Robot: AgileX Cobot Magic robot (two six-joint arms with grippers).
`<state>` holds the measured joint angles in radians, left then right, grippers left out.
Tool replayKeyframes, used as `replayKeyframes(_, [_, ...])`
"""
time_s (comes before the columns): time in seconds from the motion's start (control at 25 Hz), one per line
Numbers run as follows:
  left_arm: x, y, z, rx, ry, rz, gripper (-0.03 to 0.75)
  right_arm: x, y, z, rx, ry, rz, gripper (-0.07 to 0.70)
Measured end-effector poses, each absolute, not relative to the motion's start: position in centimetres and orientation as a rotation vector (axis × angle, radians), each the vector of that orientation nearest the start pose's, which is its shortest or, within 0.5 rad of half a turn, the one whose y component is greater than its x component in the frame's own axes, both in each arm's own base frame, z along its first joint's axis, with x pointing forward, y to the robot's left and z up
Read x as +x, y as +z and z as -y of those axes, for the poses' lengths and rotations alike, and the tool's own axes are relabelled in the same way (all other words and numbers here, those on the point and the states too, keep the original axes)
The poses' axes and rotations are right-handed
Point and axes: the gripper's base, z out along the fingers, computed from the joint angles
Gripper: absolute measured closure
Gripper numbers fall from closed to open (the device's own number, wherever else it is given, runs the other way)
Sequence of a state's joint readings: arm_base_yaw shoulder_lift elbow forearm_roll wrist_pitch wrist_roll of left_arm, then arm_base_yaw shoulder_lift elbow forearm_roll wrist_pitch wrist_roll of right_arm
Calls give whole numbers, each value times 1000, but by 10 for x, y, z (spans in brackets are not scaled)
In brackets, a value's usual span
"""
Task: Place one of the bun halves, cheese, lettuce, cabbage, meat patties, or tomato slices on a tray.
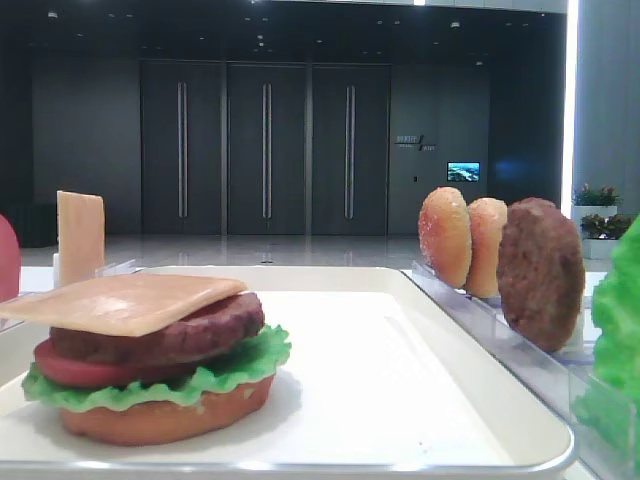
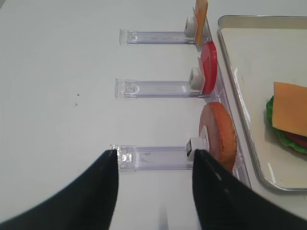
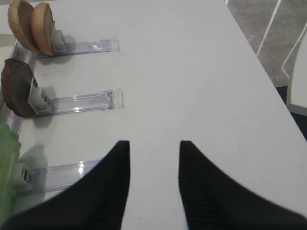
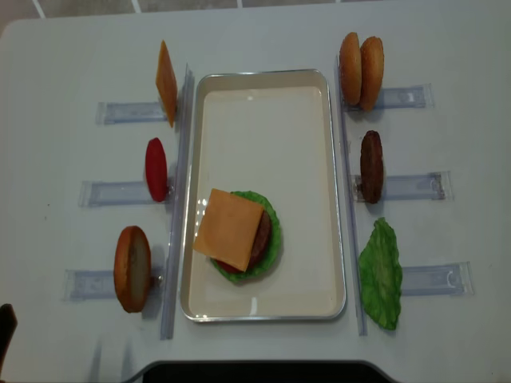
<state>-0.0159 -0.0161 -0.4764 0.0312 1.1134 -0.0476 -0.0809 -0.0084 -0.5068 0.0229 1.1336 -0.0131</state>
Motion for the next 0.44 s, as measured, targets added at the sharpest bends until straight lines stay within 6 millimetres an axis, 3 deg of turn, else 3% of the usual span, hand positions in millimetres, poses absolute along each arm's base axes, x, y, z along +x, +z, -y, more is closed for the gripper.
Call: replayKeyframes(0.44, [-7, 266, -3, -32, -1, -2104, 335, -10, 273, -3, 69, -29, -2101, 388])
